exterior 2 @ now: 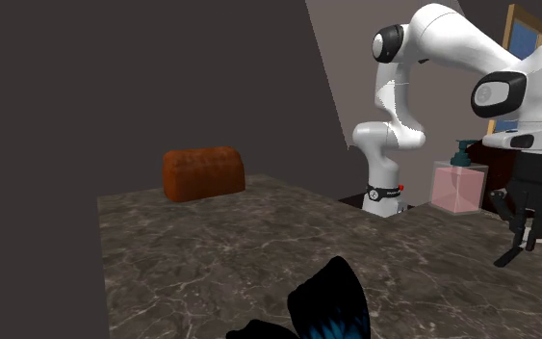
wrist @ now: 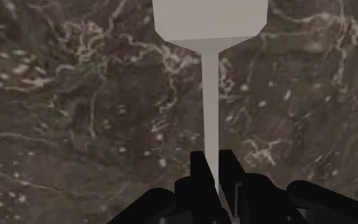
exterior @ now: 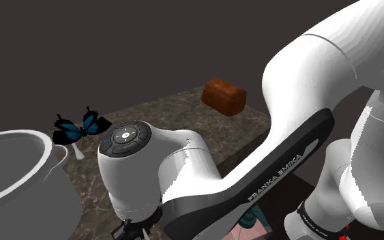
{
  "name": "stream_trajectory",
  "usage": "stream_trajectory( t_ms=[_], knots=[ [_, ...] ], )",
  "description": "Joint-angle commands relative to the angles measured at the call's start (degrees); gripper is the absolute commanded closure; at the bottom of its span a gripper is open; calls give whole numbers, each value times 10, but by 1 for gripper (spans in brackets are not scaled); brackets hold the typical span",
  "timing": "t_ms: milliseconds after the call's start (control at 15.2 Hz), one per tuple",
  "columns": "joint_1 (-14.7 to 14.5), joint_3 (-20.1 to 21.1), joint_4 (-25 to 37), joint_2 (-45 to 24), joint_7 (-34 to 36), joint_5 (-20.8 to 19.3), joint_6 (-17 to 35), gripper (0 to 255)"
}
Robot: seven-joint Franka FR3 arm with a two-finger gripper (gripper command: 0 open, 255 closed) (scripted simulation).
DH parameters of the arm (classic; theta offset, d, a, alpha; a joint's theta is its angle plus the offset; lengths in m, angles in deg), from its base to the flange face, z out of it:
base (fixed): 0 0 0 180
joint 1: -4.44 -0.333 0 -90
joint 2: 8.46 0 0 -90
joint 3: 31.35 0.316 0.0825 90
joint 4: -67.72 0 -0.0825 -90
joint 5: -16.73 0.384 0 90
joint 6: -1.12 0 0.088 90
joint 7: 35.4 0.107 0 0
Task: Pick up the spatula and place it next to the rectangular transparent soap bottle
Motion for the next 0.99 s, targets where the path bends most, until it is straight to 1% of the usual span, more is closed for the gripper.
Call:
stream_trajectory(
  t_ms=[0, 198, 264, 594, 858, 924],
  knots=[
    [0, 0, 0, 0, 0, 0, 1, 255],
    [0, 0, 0, 0, 0, 0, 0, 255],
    [0, 0, 0, 0, 0, 0, 0, 0],
    [0, 0, 0, 0, 0, 0, 0, 0],
    [5, 7, 28, 43, -23, 33, -64, 0],
    [4, 7, 28, 43, -23, 33, -64, 0]
  ],
)
